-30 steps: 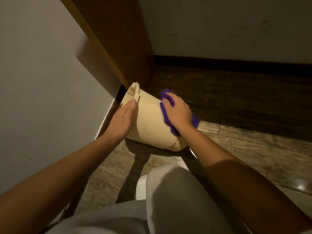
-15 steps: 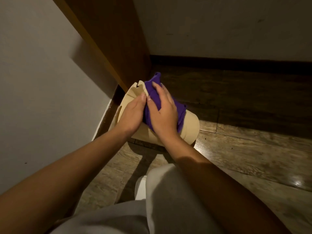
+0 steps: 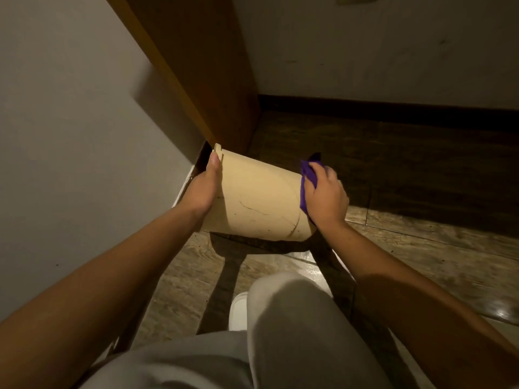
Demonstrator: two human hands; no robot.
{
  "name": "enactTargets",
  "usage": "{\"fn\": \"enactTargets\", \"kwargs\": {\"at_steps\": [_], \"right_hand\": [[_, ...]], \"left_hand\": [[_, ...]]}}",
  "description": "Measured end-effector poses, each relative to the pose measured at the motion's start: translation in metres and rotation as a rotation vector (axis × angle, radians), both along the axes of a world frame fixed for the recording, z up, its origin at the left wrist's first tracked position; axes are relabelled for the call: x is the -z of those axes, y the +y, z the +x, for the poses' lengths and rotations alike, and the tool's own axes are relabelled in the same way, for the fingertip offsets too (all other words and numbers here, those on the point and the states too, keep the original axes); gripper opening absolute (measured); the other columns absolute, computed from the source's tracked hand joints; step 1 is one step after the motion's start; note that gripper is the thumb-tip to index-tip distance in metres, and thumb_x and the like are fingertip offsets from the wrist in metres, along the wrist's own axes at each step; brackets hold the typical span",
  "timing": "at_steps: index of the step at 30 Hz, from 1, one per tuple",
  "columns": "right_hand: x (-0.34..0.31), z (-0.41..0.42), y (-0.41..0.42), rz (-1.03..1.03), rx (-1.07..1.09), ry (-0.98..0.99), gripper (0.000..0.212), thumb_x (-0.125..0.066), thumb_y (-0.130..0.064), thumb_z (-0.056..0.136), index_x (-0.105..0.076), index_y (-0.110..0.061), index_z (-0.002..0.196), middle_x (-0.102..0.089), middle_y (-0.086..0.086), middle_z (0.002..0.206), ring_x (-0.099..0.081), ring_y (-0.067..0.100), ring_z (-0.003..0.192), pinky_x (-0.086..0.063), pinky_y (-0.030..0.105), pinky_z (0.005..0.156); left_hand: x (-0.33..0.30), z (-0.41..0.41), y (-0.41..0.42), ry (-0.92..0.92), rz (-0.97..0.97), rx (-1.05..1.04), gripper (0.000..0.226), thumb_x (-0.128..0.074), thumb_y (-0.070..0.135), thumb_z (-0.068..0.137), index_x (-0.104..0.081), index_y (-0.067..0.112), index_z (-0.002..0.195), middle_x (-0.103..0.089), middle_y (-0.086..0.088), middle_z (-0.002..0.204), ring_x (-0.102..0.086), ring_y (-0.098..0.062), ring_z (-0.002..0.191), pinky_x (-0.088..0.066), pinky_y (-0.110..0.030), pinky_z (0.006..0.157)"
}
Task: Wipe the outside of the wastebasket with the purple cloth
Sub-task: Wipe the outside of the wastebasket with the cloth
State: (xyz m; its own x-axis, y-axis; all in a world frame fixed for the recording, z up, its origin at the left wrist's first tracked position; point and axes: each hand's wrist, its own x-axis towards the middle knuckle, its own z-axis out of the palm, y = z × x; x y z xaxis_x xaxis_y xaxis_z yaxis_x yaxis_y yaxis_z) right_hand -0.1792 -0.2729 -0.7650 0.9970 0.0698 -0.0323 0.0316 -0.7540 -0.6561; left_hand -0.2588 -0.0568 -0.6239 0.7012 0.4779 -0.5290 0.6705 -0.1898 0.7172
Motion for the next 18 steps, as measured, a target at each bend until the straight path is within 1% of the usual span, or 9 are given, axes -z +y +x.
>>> {"fn": "enactTargets", "kwargs": {"at_steps": [2,3,5,8,10,12,14,16,18], "right_hand": [[0.005,0.000,-0.007,-0.113,-0.014,0.031,0.048,-0.051,-0.034,0.106,-0.044,-0.024,0.153,-0.052,0.012,0.149,-0.057,0.034,0.125,-0.052,0.045,0.091],[0.009,-0.002,-0.010,-0.156,-0.013,0.063,0.049,-0.050,-0.034,0.106,-0.042,-0.023,0.153,-0.052,0.013,0.147,-0.058,0.034,0.124,-0.052,0.045,0.091],[0.015,-0.010,-0.014,-0.176,0.022,0.125,0.049,-0.050,-0.033,0.106,-0.041,-0.022,0.153,-0.054,0.015,0.144,-0.060,0.035,0.120,-0.054,0.046,0.091],[0.013,-0.017,-0.011,-0.102,0.084,0.122,0.049,-0.051,-0.032,0.106,-0.043,-0.022,0.153,-0.055,0.013,0.143,-0.062,0.034,0.119,-0.056,0.046,0.090],[0.002,-0.015,-0.011,-0.038,0.071,0.043,0.048,-0.053,-0.030,0.105,-0.045,-0.022,0.152,-0.054,0.012,0.144,-0.062,0.032,0.119,-0.055,0.045,0.092],[-0.016,-0.005,-0.011,0.026,0.050,-0.065,0.047,-0.054,-0.028,0.105,-0.047,-0.022,0.151,-0.053,0.011,0.147,-0.060,0.030,0.122,-0.052,0.042,0.094],[-0.040,0.004,-0.009,0.081,0.024,-0.140,0.047,-0.056,-0.025,0.104,-0.048,-0.020,0.150,-0.052,0.010,0.149,-0.058,0.029,0.125,-0.048,0.036,0.093],[-0.062,0.009,-0.004,0.160,-0.014,-0.179,0.049,-0.058,-0.024,0.104,-0.047,-0.020,0.151,-0.052,0.008,0.149,-0.057,0.025,0.125,-0.047,0.033,0.095],[-0.085,0.008,0.004,0.293,-0.067,-0.204,0.052,-0.059,-0.026,0.103,-0.045,-0.021,0.152,-0.055,0.004,0.147,-0.058,0.016,0.121,-0.048,0.029,0.095]], "left_hand": [[-0.003,-0.010,0.000,0.031,-0.056,0.018,0.065,-0.034,0.086,0.086,-0.064,0.037,0.116,-0.077,0.007,0.103,-0.071,-0.020,0.094,-0.055,-0.039,0.076],[-0.002,-0.015,-0.001,0.013,-0.054,0.047,0.054,-0.038,0.085,0.086,-0.065,0.042,0.106,-0.077,0.009,0.100,-0.071,-0.018,0.092,-0.053,-0.038,0.074],[0.005,-0.023,-0.004,-0.067,-0.019,0.085,0.044,-0.042,0.077,0.091,-0.066,0.041,0.097,-0.071,0.008,0.109,-0.065,-0.019,0.100,-0.049,-0.040,0.082],[0.005,-0.022,-0.008,-0.193,0.082,0.058,0.041,-0.044,0.066,0.099,-0.069,0.035,0.090,-0.065,0.014,0.104,-0.059,-0.012,0.096,-0.039,-0.030,0.072],[-0.001,-0.016,-0.008,-0.214,0.089,0.028,0.044,-0.045,0.065,0.098,-0.072,0.030,0.095,-0.066,0.008,0.106,-0.060,-0.016,0.097,-0.040,-0.032,0.072],[-0.004,-0.011,-0.008,-0.193,0.035,0.065,0.044,-0.050,0.063,0.097,-0.071,0.027,0.110,-0.067,0.001,0.114,-0.063,-0.024,0.102,-0.049,-0.044,0.085],[-0.001,-0.010,-0.010,-0.168,-0.032,0.143,0.038,-0.050,0.052,0.102,-0.064,0.026,0.126,-0.067,-0.001,0.120,-0.064,-0.025,0.109,-0.051,-0.051,0.096],[0.003,-0.011,-0.014,-0.169,-0.127,0.150,0.033,-0.045,0.048,0.106,-0.060,0.030,0.129,-0.068,-0.001,0.122,-0.065,-0.024,0.112,-0.051,-0.047,0.095],[0.006,-0.011,-0.017,-0.159,-0.214,0.098,0.030,-0.042,0.054,0.104,-0.059,0.038,0.123,-0.068,-0.001,0.123,-0.066,-0.025,0.111,-0.052,-0.043,0.087]]}}
